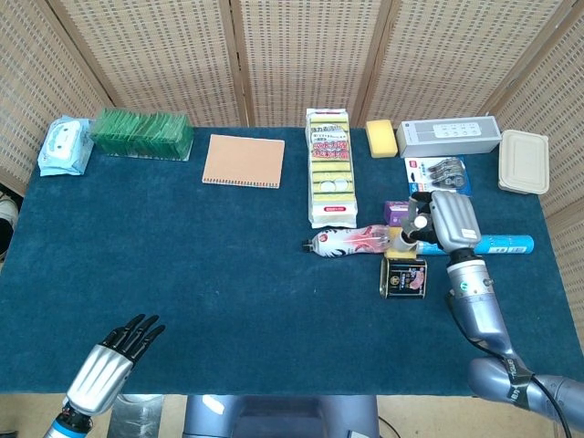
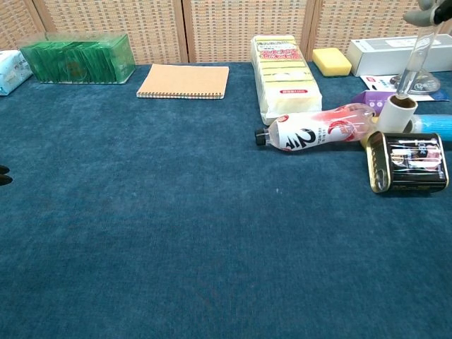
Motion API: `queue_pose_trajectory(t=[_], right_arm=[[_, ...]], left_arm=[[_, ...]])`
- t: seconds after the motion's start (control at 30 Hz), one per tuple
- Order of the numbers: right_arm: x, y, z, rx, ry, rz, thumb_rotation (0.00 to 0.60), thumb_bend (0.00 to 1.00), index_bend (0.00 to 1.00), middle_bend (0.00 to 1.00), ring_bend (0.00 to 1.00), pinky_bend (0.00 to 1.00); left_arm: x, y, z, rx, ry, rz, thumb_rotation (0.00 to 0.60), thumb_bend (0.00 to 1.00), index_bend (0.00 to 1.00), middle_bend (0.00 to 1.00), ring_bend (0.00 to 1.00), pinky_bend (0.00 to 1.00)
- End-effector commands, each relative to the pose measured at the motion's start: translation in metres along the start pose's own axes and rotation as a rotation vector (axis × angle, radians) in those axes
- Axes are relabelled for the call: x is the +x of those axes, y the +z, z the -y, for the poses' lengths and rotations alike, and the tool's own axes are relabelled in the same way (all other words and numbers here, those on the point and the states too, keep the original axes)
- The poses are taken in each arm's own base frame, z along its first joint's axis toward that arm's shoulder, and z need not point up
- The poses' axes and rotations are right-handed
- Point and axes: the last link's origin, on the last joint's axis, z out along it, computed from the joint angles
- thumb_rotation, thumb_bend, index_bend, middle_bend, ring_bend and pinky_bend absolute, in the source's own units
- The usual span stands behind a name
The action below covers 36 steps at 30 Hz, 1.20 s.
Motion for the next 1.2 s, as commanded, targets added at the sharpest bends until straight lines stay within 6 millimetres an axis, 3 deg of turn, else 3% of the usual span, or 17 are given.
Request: queue_pose_trajectory(t=[0.03, 0.43, 0.7, 1.2], right_arm=[[-0.001, -0.001, -0.001, -0.001, -0.005, 0.004, 0.6, 0.47, 0.81, 1.0, 1.0, 0.92], [-0.006, -0.001, -0.005, -0.018, -0.027, 0.027, 0.6, 0.47, 0.81, 1.0, 1.0, 0.93], [-0.023, 0.0, -0.012, -0.036, -0.04, 0.069, 0.6, 0.47, 0.81, 1.0, 1.0, 0.92], [-0.035, 0.001, -0.015, -0.04, -0.056, 0.073, 0.6, 0.47, 0.81, 1.0, 1.0, 0.92]], left_arm=[[0.0, 0.0, 0.0, 0.001, 0.0, -0.001, 0.6, 0.29, 0.12, 0.14, 0.13, 0.33], [0.002, -0.001, 0.002, 0.004, -0.003, -0.009, 0.6, 0.29, 0.12, 0.14, 0.13, 0.33], [0.0, 0.0, 0.0, -0.004, -0.004, 0.004, 0.6, 0.29, 0.12, 0.14, 0.13, 0.33], [0.001, 0.0, -0.001, -0.001, -0.004, -0.001, 0.6, 0.29, 0.12, 0.14, 0.13, 0.33]])
